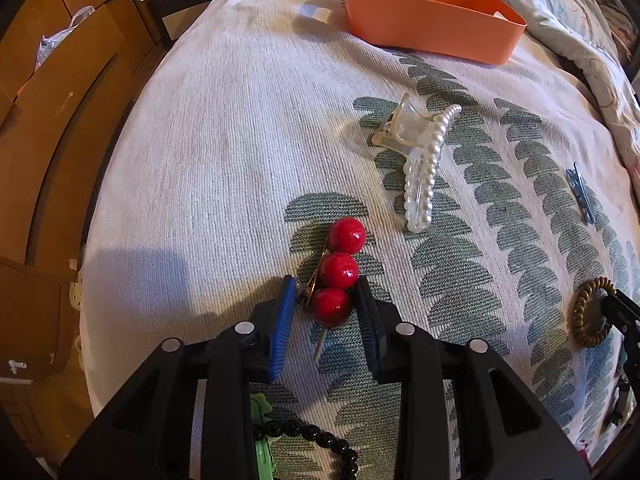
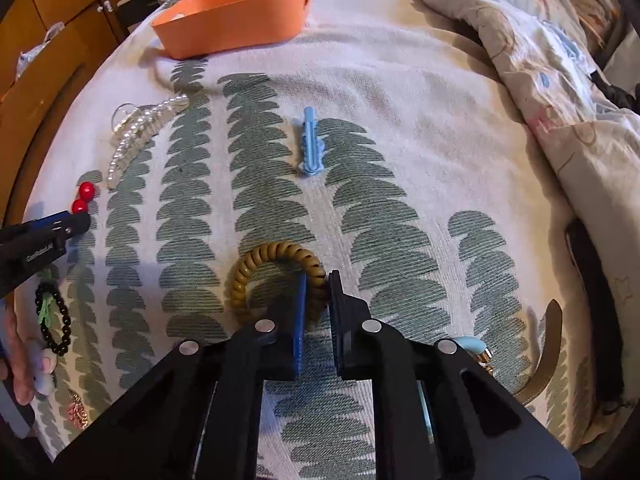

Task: Organize jewelry
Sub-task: 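Carry the cherry clip with left tool toward the bunny while right carries the bracelet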

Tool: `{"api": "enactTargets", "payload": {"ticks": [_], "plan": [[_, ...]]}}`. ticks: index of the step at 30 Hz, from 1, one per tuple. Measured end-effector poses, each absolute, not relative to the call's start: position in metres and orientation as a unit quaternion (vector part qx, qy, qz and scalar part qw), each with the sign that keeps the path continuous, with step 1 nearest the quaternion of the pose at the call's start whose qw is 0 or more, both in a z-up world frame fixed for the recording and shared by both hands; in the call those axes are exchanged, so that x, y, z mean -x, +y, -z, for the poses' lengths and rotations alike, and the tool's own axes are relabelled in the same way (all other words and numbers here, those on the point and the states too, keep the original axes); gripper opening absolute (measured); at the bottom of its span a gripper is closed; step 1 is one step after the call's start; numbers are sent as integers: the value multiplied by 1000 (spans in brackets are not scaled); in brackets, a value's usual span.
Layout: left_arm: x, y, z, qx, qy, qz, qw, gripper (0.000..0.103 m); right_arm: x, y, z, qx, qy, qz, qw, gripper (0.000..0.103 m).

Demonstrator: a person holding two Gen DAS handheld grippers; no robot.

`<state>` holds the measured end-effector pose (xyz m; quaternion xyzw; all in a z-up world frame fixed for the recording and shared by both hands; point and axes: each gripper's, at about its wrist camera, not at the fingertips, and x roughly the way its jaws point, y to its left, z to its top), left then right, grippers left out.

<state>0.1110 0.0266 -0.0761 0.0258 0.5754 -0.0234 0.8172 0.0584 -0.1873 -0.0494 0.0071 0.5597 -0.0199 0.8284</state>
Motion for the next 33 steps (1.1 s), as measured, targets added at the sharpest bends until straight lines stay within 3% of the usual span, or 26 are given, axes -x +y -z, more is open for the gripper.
{"api": "enactTargets", "payload": {"ticks": [19, 33], "plan": [[-92, 34, 49, -4, 554, 34, 832, 27, -23, -212, 5, -70, 514, -1, 855, 12], [-7, 29, 14, 2, 515, 56, 855, 27, 40, -221, -3, -108, 496, -3, 862, 12]]}}
